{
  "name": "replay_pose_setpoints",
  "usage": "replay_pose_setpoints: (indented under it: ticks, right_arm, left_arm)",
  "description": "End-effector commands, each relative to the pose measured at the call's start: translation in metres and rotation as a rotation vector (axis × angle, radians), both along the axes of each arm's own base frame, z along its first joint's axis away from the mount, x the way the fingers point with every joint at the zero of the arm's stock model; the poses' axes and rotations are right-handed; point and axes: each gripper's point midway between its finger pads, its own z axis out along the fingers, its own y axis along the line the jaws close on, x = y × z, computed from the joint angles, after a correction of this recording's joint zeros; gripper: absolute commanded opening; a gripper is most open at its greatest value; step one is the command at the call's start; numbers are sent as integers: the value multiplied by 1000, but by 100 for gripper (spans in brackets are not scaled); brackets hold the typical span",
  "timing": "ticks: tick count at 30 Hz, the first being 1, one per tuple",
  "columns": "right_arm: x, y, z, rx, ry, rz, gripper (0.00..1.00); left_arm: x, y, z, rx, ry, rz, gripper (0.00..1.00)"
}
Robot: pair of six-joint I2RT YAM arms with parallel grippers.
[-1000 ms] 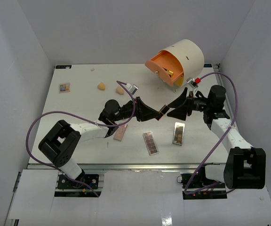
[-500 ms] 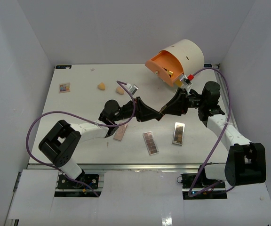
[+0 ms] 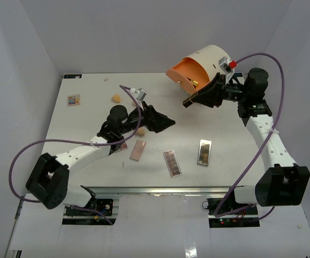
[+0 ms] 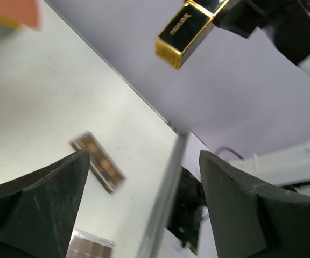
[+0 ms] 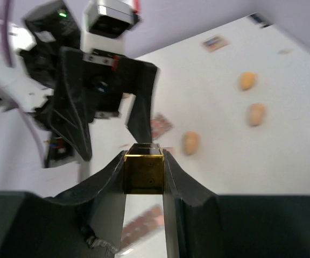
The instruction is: Organize the makeup
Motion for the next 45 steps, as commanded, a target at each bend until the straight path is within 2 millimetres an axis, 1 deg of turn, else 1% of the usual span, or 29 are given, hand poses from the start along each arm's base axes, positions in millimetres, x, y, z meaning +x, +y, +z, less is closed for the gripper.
replay_pose_setpoints:
  ticks: [1,2,3,4,5,6,8,9,10,11,12,14,18,20,23,24,28,30,33,35,36,38,39,41,42,44,45]
  right_arm:
    - [67,-26,6,-144,-169,-330,9]
    - [85,-34,12,-164,-196,-418,9]
    - [97,-38,15,-178,-207,-469,9]
    - [113,-42,15,-201,-225,-516,10]
    - [123,-43,9,-216,-224,-539,10]
    - [136,-43,6,-226,-232,-559,10]
    - [156,-40,15,-249,-266,-619,10]
    - [166,-37,4,-282,-252,-633,10]
    - [178,-35,3,-304,-258,-652,9]
    - [185,-34,3,-322,-269,-674,9]
    - [190,-33,2,-336,-275,-691,9]
    - [200,-27,-1,-349,-279,-700,11]
    - [216,-17,-21,-389,-272,-705,17]
    - [224,-17,-29,-407,-275,-728,21]
    - [234,-14,-27,-406,-299,-761,26]
    - [237,-15,-25,-407,-306,-773,30]
    - [248,-19,-24,-419,-323,-816,51]
    - [244,-21,-20,-421,-332,-821,64]
    - [233,-24,-14,-412,-346,-826,75]
    - [214,-25,1,-389,-366,-811,75]
    - [207,-24,8,-374,-382,-797,74]
    - [184,-19,29,-338,-436,-738,73]
    - [175,-13,29,-336,-450,-687,71]
    - [149,5,16,-353,-448,-516,64]
    - [137,14,8,-355,-433,-429,58]
    - [115,31,-10,-350,-385,-274,44]
    - [108,38,-14,-352,-372,-224,37]
  left_arm:
    - [27,63,24,201,-158,273,95]
    - [28,75,21,260,-194,313,95]
    - [28,82,21,293,-218,335,96]
    - [27,92,12,345,-230,366,96]
    - [26,95,3,365,-220,367,96]
    - [23,103,-11,402,-216,385,96]
    - [20,114,-30,445,-214,409,96]
    - [17,117,-40,462,-210,413,96]
    - [15,121,-45,473,-213,422,96]
    - [13,124,-52,485,-209,425,96]
    - [12,125,-57,497,-207,423,96]
    - [12,127,-57,513,-223,424,97]
    - [15,131,-57,539,-241,437,97]
    - [14,131,-56,540,-246,437,98]
    - [12,134,-54,543,-258,443,98]
    - [12,135,-54,543,-261,447,98]
    - [12,137,-51,542,-269,460,98]
    - [12,138,-51,543,-269,462,98]
    - [12,138,-50,542,-271,465,98]
    - [12,138,-49,542,-273,466,98]
    - [12,139,-49,541,-274,466,98]
    - [12,139,-48,539,-274,468,98]
    - [12,139,-48,539,-274,467,98]
    - [12,138,-49,538,-271,465,98]
    - [12,138,-49,538,-268,463,98]
    - [12,136,-50,535,-262,455,98]
    - [11,135,-51,532,-260,451,98]
